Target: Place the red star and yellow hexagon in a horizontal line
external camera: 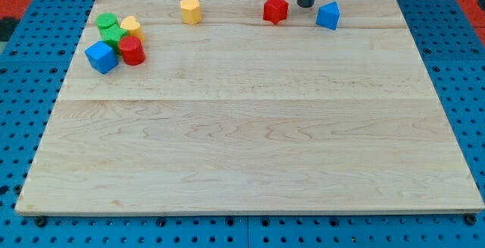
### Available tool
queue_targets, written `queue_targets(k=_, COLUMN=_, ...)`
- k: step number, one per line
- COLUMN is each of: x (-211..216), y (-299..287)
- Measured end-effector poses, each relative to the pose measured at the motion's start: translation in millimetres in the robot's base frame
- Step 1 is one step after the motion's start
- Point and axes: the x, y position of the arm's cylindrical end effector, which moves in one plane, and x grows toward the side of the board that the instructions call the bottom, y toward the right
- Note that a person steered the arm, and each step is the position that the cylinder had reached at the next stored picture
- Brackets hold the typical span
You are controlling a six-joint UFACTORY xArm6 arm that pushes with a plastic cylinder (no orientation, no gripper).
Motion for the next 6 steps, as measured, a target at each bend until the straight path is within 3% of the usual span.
queue_targets(k=1, x=32.3, y=1.2)
queue_targets(k=3, x=-25.9, y=-41.1)
queue_targets(k=5, x=-22.0, y=-165.3)
queue_targets(k=6, x=-24.5, y=-186.8)
